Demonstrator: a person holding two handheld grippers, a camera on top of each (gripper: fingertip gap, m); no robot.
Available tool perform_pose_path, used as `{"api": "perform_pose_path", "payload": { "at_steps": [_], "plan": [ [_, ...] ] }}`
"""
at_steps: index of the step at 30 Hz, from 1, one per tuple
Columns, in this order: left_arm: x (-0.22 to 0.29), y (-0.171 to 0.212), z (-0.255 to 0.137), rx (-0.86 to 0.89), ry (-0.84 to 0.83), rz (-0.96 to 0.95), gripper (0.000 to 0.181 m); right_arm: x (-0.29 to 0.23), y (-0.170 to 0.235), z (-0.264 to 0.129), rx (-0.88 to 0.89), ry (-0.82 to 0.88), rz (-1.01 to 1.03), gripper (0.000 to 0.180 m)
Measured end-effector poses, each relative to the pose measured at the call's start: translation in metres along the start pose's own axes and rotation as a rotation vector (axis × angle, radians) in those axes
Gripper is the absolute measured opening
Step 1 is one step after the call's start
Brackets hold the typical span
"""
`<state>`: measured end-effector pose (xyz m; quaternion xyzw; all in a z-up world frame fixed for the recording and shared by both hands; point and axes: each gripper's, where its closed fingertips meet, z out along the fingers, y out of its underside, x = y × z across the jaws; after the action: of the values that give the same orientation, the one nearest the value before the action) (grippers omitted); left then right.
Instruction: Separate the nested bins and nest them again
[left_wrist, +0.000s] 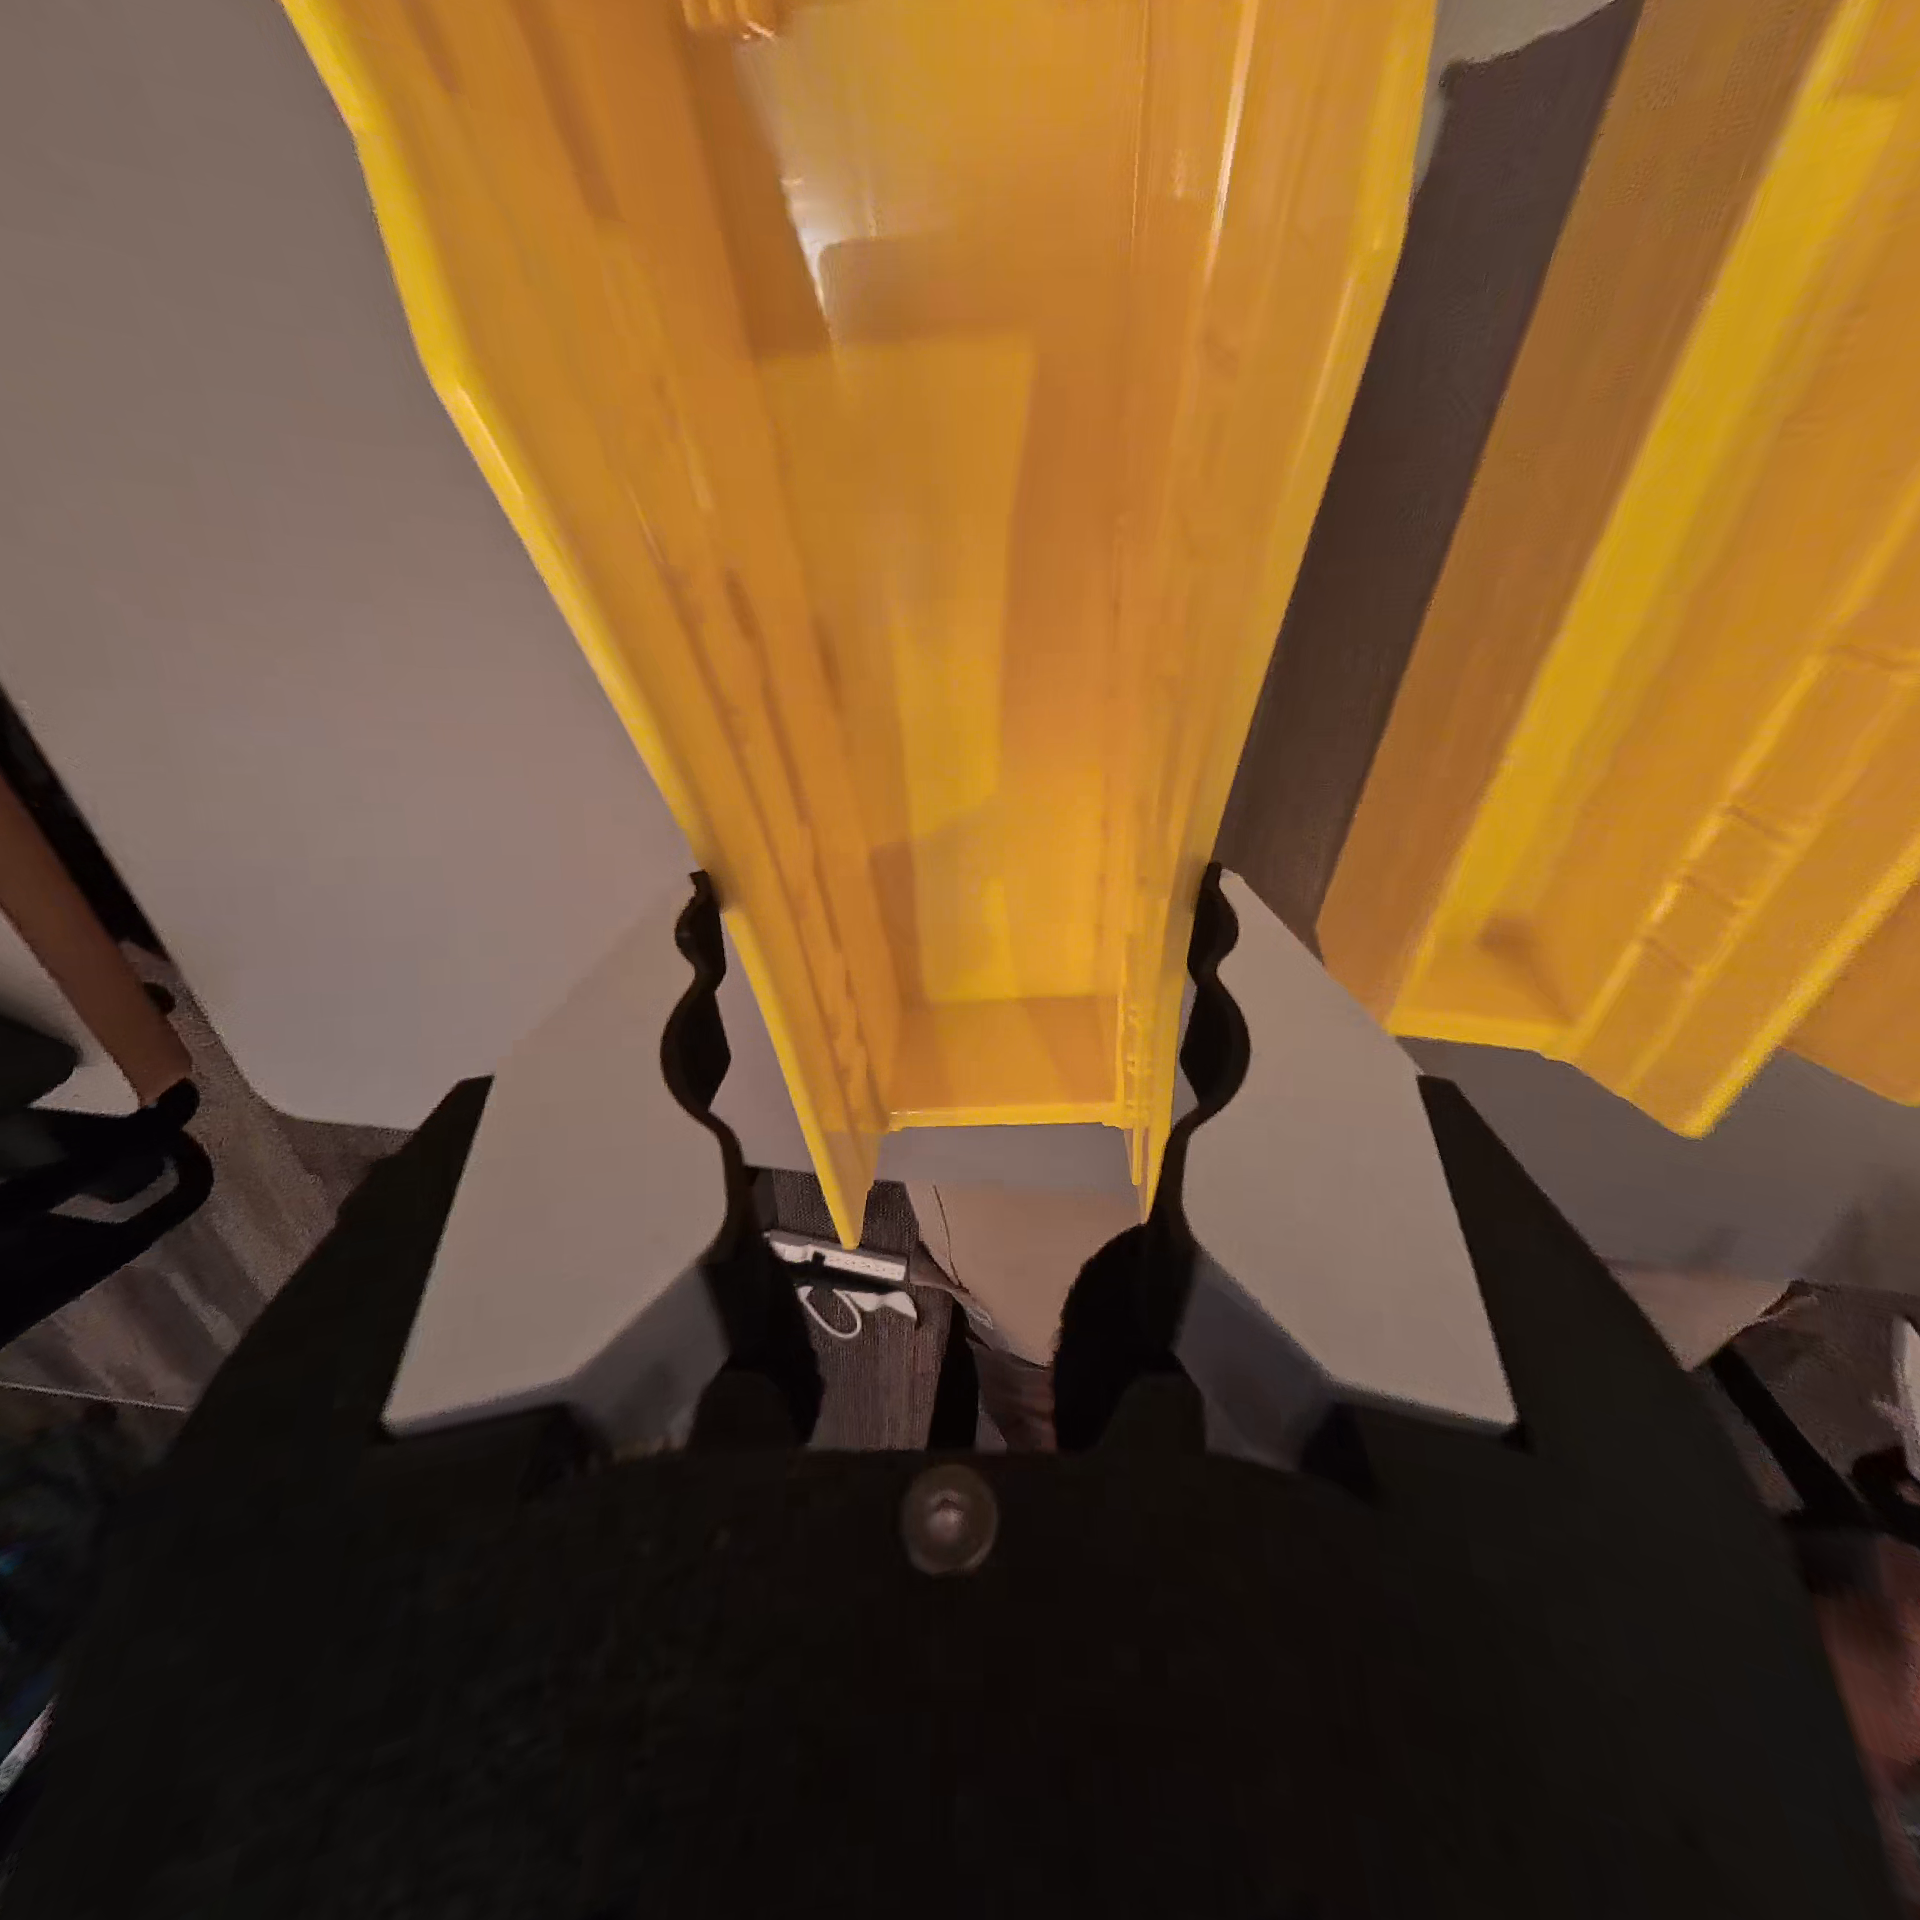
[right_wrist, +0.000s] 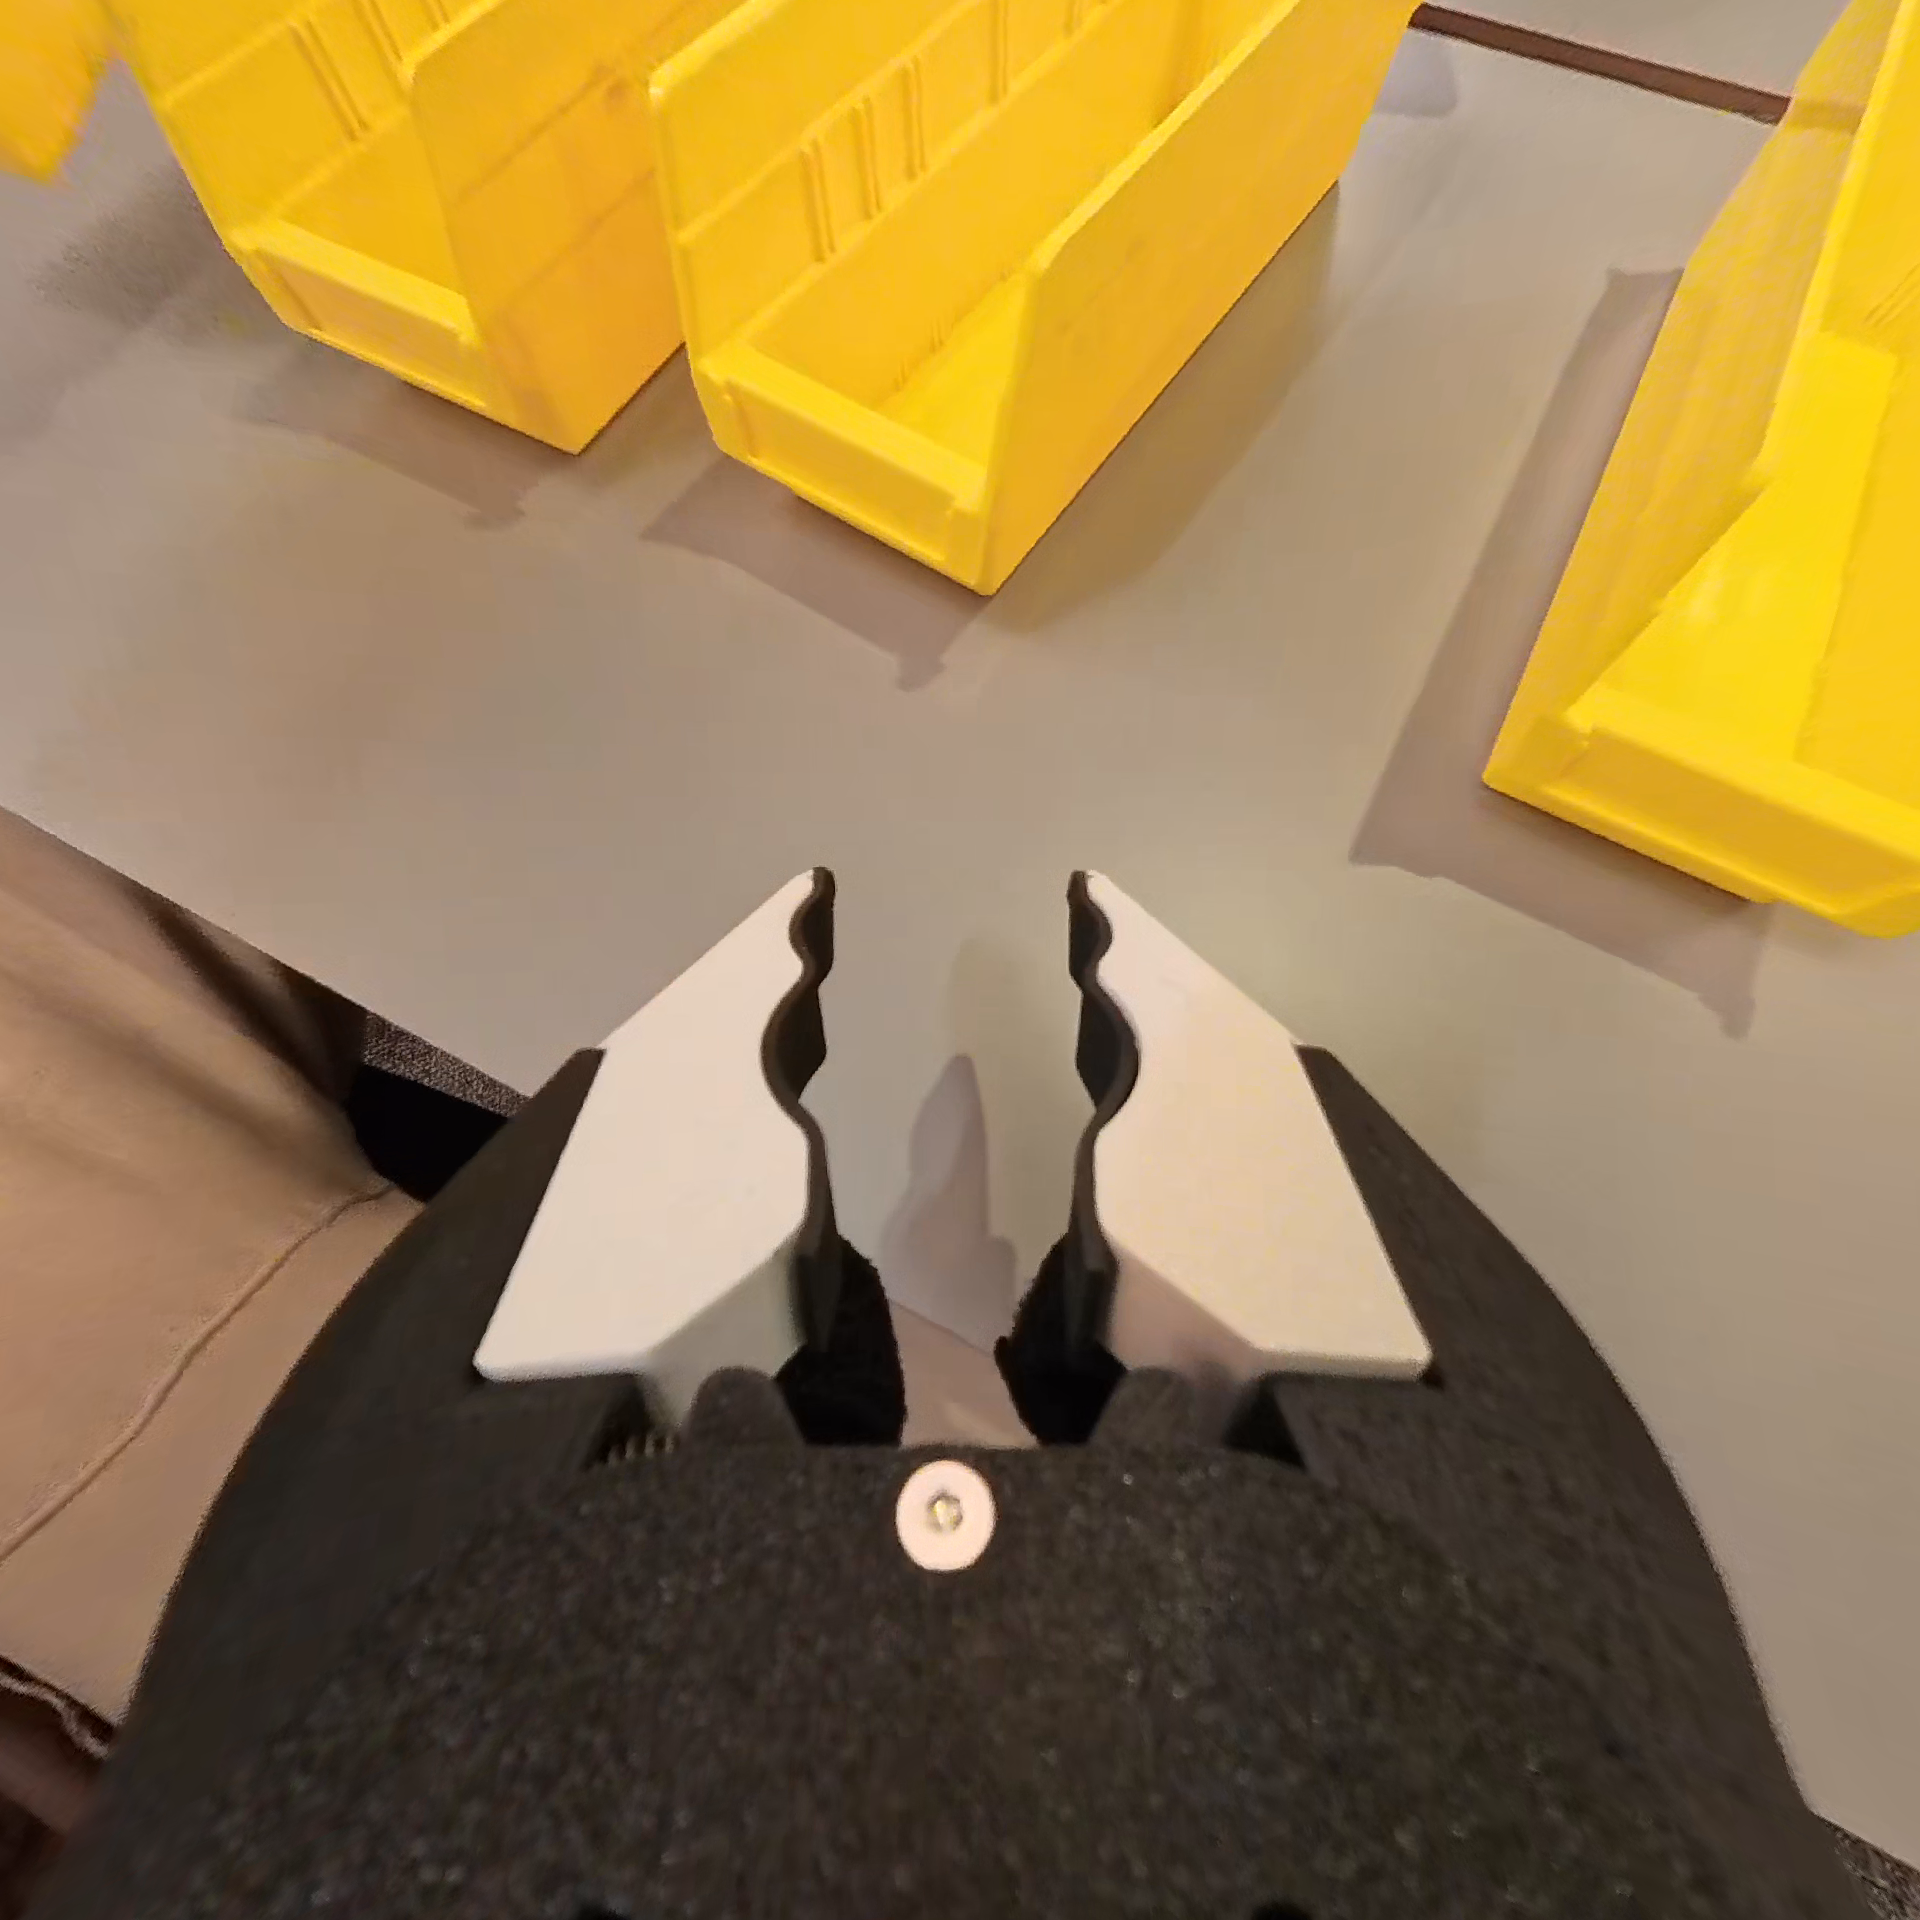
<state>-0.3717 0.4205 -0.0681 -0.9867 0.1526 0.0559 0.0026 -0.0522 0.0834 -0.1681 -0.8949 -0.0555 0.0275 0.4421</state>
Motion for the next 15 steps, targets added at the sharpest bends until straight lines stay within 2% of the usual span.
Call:
{"api": "perform_pose_path", "payload": {
  "at_steps": [6,10,12,15],
  "plan": [
    [-0.013,-0.023,0.051,-0.045,0.063,0.046,0.089,-0.009,-0.004,0.008,0.033,-0.001,0.006,0.045],
    [-0.013,-0.042,0.072,-0.042,0.063,0.094,0.094,0.006,-0.028,0.004,0.183,0.097,0.054,0.046],
    [-0.011,-0.051,0.08,-0.017,0.075,0.093,0.101,0.01,-0.04,0.014,0.232,0.105,0.092,0.046],
    [-0.007,-0.063,0.081,0.064,0.107,0.093,0.108,0.005,-0.053,0.047,0.218,0.049,0.149,0.046]
  ]
}}
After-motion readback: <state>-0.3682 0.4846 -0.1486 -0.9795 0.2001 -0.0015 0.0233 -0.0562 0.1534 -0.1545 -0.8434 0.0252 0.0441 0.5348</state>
